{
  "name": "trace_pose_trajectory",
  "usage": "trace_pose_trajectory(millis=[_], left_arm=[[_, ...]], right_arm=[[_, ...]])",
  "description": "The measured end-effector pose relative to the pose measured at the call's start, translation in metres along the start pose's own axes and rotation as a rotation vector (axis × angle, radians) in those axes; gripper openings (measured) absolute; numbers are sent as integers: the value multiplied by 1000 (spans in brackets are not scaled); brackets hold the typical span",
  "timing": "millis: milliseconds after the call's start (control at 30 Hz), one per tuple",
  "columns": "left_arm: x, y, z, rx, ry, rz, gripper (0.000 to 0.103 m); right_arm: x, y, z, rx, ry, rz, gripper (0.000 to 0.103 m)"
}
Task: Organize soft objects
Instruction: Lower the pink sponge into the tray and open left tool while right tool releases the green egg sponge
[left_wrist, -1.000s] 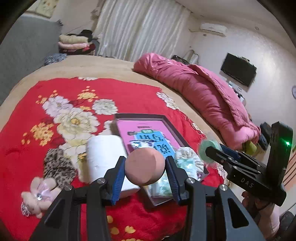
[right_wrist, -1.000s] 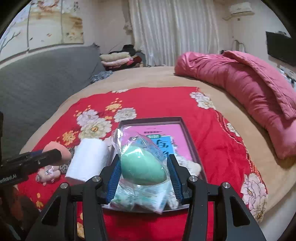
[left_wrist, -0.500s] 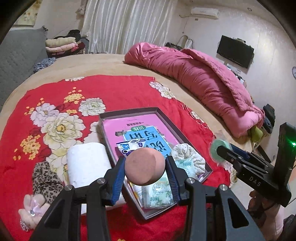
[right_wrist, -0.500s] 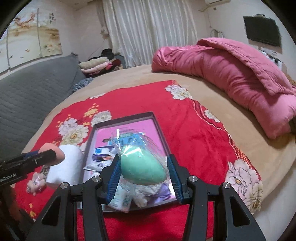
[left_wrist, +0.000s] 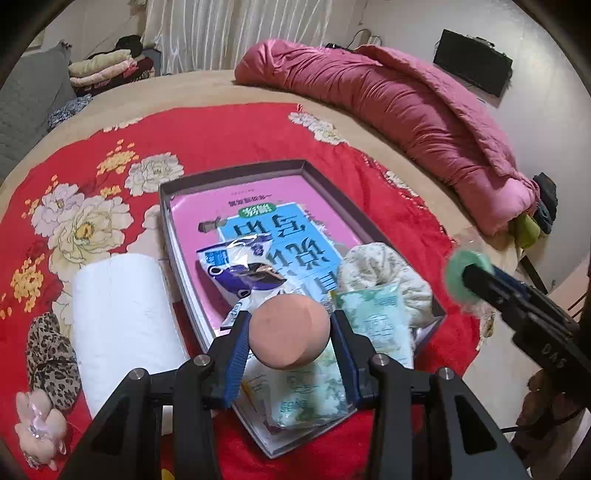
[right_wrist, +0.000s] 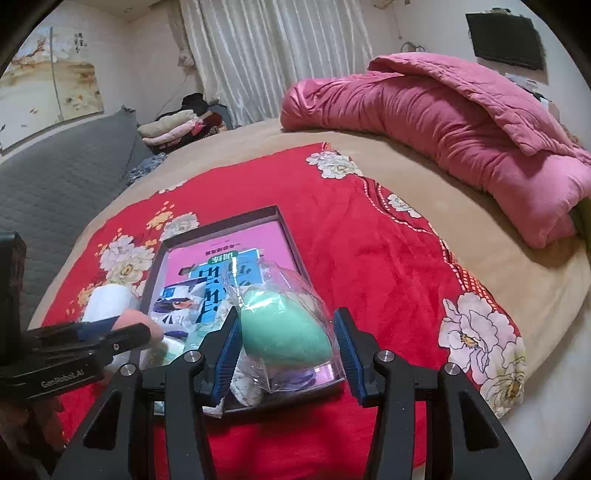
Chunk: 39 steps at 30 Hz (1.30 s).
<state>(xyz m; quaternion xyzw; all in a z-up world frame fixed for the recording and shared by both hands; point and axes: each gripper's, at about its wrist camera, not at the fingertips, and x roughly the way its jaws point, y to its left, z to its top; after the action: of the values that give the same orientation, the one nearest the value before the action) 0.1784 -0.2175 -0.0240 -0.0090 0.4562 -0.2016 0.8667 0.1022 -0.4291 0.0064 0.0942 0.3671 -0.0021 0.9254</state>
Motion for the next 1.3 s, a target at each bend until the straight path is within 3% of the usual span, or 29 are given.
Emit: trace_pose_trajectory(millis=[833,1300], left_arm=[[58,5,10,-4,93,31,43],[71,11,15,-28,102,30,43]], right_arm=[[26,0,-3,-34,46,-29,51],[33,-1,-4,-33,69,-12,51]])
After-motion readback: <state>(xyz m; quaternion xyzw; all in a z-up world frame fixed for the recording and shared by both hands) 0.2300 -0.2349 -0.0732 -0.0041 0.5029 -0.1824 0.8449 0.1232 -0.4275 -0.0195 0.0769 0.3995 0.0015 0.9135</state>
